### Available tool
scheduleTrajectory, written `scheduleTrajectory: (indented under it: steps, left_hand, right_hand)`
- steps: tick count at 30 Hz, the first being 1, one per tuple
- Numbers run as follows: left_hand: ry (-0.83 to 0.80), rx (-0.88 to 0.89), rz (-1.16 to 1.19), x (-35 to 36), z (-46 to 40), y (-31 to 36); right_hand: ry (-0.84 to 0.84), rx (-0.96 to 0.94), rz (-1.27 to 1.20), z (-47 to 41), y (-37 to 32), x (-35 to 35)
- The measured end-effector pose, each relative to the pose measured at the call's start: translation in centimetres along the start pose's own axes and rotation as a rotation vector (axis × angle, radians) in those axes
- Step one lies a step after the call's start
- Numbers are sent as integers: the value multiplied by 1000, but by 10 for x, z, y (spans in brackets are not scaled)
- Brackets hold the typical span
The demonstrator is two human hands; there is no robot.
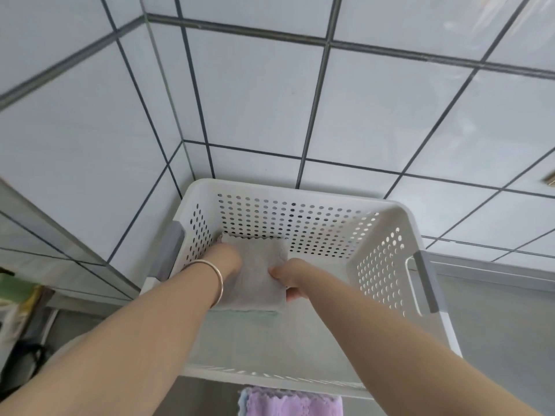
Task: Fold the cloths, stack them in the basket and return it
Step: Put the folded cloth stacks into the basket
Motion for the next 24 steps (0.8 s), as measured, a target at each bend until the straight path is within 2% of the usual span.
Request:
scheduleTrajectory:
  steps: [3,5,8,9,11,12,14,16,17,19,21,24]
  left_hand:
    - [76,-9,-65,-16,5,3]
    - [206,24,-65,-24,7,6]
    - [358,93,-131,-22,13,15]
    - [371,156,-164,-20,16,22]
    - [249,216,-227,-10,24,31]
    - [182,230,-278,-6,26,34]
    - [149,234,-344,1,23,31]
    - [130,214,-396,10,14,24]
    - [111,196,-400,15,9,21]
    - [83,187,-318,23,-4,14]
    - [71,188,-216,27,-9,9]
    - [76,189,-189,28,-17,4]
  right_hand:
    - [46,-24,195,-2,-6,6]
    - [48,-52,247,0,-9,9]
    - [7,-88,127,2,-12,12]
    - [-18,-76,81,5,-13,13]
    - [-49,-82,96,10,-17,12]
    - [-3,-106,179,14,-21,7]
    - [265,-240,452,25,-33,-6]
    - [510,-497,812,40,-47,-7]
    - [542,-641,992,43,-50,-1]
    - [465,-771,1218,37,-43,8]
    - [351,-695,1267,21,-27,7]
    - [239,-558,1203,2,-3,10]
Point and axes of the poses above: each hand's wrist, its own z-axis away from the middle knuckle, its own x-axis out of the palm, y = z × x, the point moved 5 cm from there along -z, towards the middle knuckle, and after that the axes turned 1 degree about -z, right-handed, at the moved point
